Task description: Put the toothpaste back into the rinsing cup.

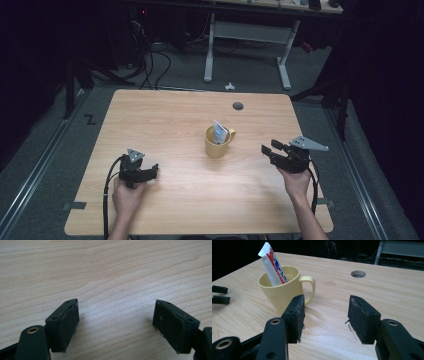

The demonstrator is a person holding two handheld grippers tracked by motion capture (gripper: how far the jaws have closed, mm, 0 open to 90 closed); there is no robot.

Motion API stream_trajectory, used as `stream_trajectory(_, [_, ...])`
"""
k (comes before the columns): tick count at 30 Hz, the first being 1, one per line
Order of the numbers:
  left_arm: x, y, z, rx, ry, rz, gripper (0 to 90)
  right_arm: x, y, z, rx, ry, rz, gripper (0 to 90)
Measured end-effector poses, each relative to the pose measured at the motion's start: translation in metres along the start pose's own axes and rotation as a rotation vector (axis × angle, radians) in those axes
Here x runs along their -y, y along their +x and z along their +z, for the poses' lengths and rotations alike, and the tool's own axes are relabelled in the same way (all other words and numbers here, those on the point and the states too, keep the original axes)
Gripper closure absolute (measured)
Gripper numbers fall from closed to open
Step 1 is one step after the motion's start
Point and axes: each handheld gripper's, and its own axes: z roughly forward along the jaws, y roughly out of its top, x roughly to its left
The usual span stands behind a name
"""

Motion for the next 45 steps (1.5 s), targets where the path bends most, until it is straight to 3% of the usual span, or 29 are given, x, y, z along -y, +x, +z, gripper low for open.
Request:
stream_trajectory(29, [0.0,0.0,0.0,0.0,0.0,0.0,21.5,0.021,-0.003,0.012,0.014,0.048,0.024,47.8])
stream_trajectory(45, [0.0,0.0,0.0,0.0,0.0,0.0,21.5,0.028,-0.001,0.024,0.025,0.082,0.011,47.8])
